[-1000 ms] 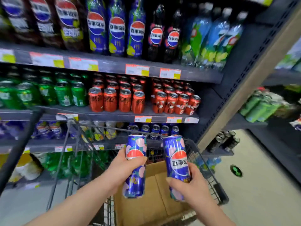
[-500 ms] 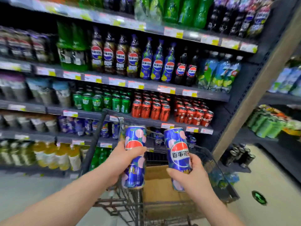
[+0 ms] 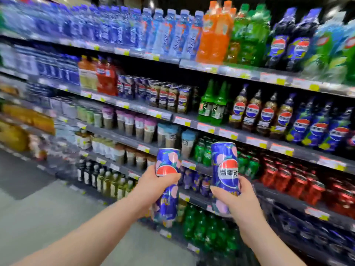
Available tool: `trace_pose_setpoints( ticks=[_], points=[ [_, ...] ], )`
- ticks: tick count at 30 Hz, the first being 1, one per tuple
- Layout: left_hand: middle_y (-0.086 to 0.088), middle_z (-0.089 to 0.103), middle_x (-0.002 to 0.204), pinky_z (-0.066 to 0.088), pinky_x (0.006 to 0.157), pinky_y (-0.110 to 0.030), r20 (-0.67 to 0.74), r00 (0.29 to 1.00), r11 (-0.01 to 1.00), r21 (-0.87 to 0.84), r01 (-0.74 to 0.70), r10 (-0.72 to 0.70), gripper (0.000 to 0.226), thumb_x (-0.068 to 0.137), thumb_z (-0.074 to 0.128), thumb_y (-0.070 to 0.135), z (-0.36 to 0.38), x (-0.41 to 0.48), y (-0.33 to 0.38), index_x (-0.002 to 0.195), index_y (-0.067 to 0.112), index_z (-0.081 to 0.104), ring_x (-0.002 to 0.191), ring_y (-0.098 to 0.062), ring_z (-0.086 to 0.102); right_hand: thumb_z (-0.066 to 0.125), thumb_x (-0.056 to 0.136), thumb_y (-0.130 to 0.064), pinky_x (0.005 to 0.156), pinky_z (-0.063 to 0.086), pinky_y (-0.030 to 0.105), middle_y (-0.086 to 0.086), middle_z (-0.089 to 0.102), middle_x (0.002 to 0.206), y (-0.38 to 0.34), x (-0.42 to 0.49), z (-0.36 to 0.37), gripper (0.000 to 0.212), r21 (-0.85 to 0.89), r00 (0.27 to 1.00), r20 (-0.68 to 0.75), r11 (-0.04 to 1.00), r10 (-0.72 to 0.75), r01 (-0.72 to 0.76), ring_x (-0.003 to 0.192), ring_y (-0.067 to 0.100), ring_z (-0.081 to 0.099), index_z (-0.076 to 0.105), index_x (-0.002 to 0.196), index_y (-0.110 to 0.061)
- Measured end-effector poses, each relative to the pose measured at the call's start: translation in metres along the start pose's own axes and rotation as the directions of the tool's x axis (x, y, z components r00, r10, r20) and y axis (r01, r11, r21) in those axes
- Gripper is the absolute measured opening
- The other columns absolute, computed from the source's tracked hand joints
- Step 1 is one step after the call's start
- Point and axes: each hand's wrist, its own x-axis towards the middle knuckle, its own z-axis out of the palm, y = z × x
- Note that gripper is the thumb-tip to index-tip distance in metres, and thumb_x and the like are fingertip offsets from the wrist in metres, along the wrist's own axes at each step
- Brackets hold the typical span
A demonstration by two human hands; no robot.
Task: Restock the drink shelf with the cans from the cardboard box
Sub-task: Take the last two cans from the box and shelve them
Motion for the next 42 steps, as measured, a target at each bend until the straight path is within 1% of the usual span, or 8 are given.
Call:
trace_pose_setpoints(
  ticks=[2,4,8,14,21,29,37,42],
  points=[
    [-0.001,0.062,0.073,0.050,0.048,-0.014,-0.091,0.996,1.000,0.010,-0.019,0.020,0.025,0.078,0.072,0.013,-0.063,0.017,0.007,0.078,0.023,0.050,0.062,-0.012,0.058,0.075,0.073,-0.002,0.059,0.046,0.025,-0.001,0.064,0.087,-0.003,0.013,0.067,0.043,0.040,0.998,0.057,0.999,-0.009,0.007,0.069,0.014,0.059,0.049,0.105,-0.018],
    [-0.002,0.064,0.076,0.053,0.053,-0.020,-0.161,0.987,1.000,0.004,-0.009,0.009,0.024,0.075,0.074,0.017,-0.118,0.031,0.015,0.086,0.021,0.053,0.065,-0.014,0.061,0.075,0.072,-0.002,0.062,0.047,0.028,0.000,0.065,0.087,-0.006,0.025,0.123,0.040,0.070,0.994,0.113,0.998,-0.003,-0.005,0.071,0.016,0.060,0.051,0.099,-0.020],
    [-0.006,0.068,0.089,0.052,0.062,-0.029,-0.249,0.969,1.000,-0.026,-0.009,0.002,0.056,0.052,0.076,0.033,-0.194,0.057,0.027,0.102,0.019,0.055,0.073,-0.018,0.065,0.078,0.070,-0.006,0.065,0.046,0.029,0.000,0.066,0.089,-0.014,0.052,0.207,0.045,0.068,0.979,0.202,0.998,-0.014,0.001,0.074,0.017,0.062,0.052,0.104,-0.018],
    [-0.007,0.066,0.086,0.049,0.057,-0.028,-0.334,0.943,0.994,-0.093,-0.049,0.015,0.045,0.059,0.074,0.027,-0.255,0.108,0.028,0.098,0.018,0.054,0.070,-0.018,0.063,0.076,0.073,-0.008,0.060,0.048,0.019,-0.001,0.066,0.096,-0.022,0.113,0.297,0.050,0.090,0.962,0.268,0.995,-0.056,0.033,0.074,0.009,0.062,0.049,0.115,-0.014],
    [-0.010,0.068,0.090,0.053,0.061,-0.030,-0.371,0.927,0.992,-0.088,-0.091,0.053,0.059,0.052,0.069,0.032,-0.306,0.229,0.040,0.107,0.018,0.053,0.071,-0.020,0.066,0.077,0.072,-0.014,0.071,0.050,0.031,0.001,0.068,0.096,-0.022,0.236,0.381,0.044,0.147,0.940,0.329,0.988,-0.092,0.045,0.083,0.018,0.065,0.054,0.110,-0.019],
    [-0.012,0.069,0.093,0.056,0.069,-0.038,-0.352,0.932,0.994,-0.033,-0.104,0.085,0.064,0.046,0.075,0.040,-0.330,0.390,0.075,0.104,0.022,0.054,0.077,-0.025,0.068,0.074,0.075,-0.013,0.077,0.051,0.036,-0.008,0.064,0.094,-0.053,0.406,0.446,0.035,0.150,0.941,0.292,0.980,-0.172,0.132,0.080,0.014,0.062,0.049,0.090,-0.030],
    [-0.006,0.071,0.090,0.056,0.066,-0.034,-0.279,0.954,0.992,-0.031,-0.121,0.108,0.056,0.050,0.073,0.038,-0.349,0.500,0.085,0.101,0.024,0.055,0.076,-0.021,0.070,0.074,0.077,-0.014,0.070,0.047,0.028,0.002,0.066,0.099,-0.051,0.525,0.492,0.041,0.045,0.964,0.206,0.986,-0.169,0.163,0.083,0.015,0.062,0.050,0.111,-0.017],
    [-0.007,0.071,0.094,0.056,0.068,-0.033,-0.130,0.985,0.992,-0.031,-0.121,0.116,0.063,0.047,0.077,0.040,-0.366,0.566,0.091,0.103,0.022,0.055,0.077,-0.018,0.070,0.078,0.071,-0.010,0.086,0.050,0.037,0.007,0.067,0.111,-0.032,0.582,0.518,0.057,-0.025,0.991,0.075,0.993,-0.112,0.114,0.099,0.025,0.064,0.051,0.122,-0.015]
  ],
)
